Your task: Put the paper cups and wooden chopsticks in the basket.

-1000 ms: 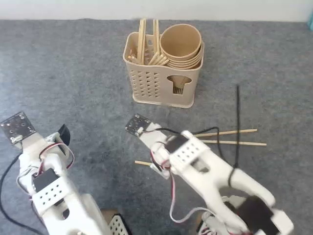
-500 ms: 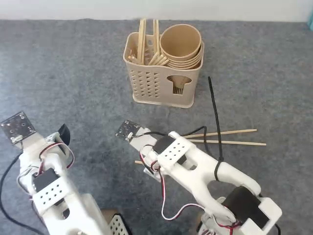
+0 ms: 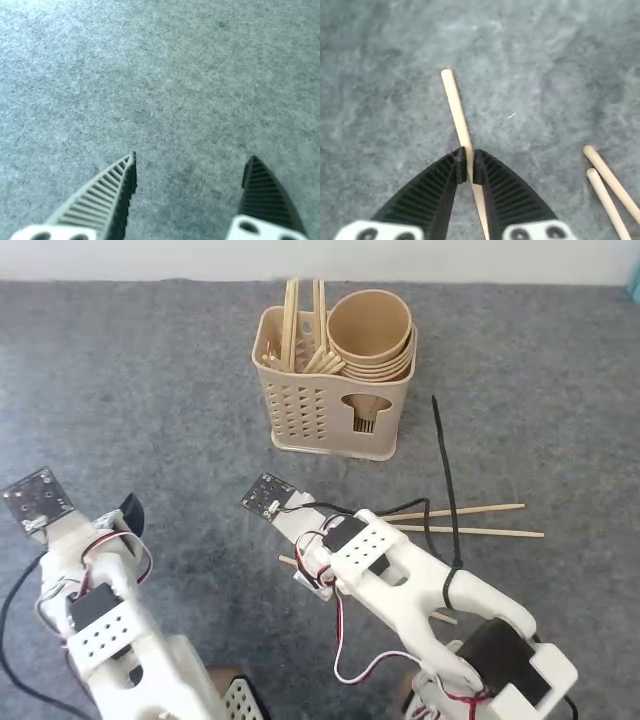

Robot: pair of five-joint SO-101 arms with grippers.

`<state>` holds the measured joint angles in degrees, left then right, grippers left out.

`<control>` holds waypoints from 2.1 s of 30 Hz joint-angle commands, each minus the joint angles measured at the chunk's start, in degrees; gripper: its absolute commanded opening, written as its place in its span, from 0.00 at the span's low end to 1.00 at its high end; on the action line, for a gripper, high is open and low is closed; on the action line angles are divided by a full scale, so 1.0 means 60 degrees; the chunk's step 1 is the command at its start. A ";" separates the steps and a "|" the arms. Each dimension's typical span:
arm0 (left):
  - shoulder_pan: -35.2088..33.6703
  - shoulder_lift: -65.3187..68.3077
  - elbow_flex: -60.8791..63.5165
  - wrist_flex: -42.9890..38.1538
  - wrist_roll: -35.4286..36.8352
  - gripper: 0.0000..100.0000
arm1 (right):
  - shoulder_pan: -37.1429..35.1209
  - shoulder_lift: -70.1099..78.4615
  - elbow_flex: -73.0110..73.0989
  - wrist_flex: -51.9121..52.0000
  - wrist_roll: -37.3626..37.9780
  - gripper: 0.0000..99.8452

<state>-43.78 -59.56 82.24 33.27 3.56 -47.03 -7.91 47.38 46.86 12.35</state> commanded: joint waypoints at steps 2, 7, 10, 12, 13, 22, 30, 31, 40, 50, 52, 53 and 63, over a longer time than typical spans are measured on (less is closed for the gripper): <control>-0.0073 -0.0161 -0.0081 -0.0264 -0.0147 0.32 | 0.0081 -0.0271 -0.0073 -0.0051 -0.0249 0.01; -0.0073 -0.0161 -0.0081 -0.0264 -0.0147 0.32 | 0.0066 -0.1604 -0.0073 0.0447 -0.0293 0.01; -0.0073 -0.0161 -0.0081 -0.0264 -0.0147 0.32 | -0.0125 -0.2425 -0.0044 0.0784 -0.0293 0.01; -0.0073 -0.0161 -0.0081 -0.0264 -0.0147 0.32 | -0.0271 -0.2527 -0.0029 0.0828 -0.0322 0.01; -0.0073 -0.0161 -0.0081 -0.0264 -0.0147 0.32 | -0.0359 -0.2484 -0.0029 0.0769 -0.0322 0.01; -0.0073 -0.0161 -0.0081 -0.0264 -0.0147 0.32 | -0.0813 -0.0784 -0.0059 -0.0051 -0.0366 0.14; -0.0073 -0.0161 -0.0081 -0.0264 -0.0147 0.32 | -0.0755 0.0505 -0.0352 -0.0652 -0.0366 0.05; -0.0073 -0.0161 -0.0081 -0.0264 -0.0147 0.32 | -0.0755 0.0505 -0.0425 -0.0549 -0.0366 0.02; -0.0073 -0.0161 -0.0066 -0.0264 -0.0147 0.32 | -0.0755 -0.1634 -0.1949 0.1692 -0.0366 0.01; -0.0073 -0.0161 -0.0066 -0.0264 -0.0147 0.32 | -0.0623 -0.5223 -0.4571 0.0784 -0.0366 0.01; -0.0059 -0.0161 -0.0066 -0.0264 -0.0147 0.32 | -0.0447 -0.5458 -0.4938 -0.0066 -0.0366 0.01; -0.0059 -0.0161 -0.0066 -0.0264 -0.0147 0.32 | -0.0315 -0.5487 -0.5158 -0.0462 -0.0366 0.01; -0.0029 -0.0161 -0.0066 -0.0264 -0.0147 0.32 | 0.1516 -0.5458 -0.5993 -0.5297 -0.0996 0.01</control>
<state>-43.87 -59.56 82.24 33.27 3.56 -42.46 -38.24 14.68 29.27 10.42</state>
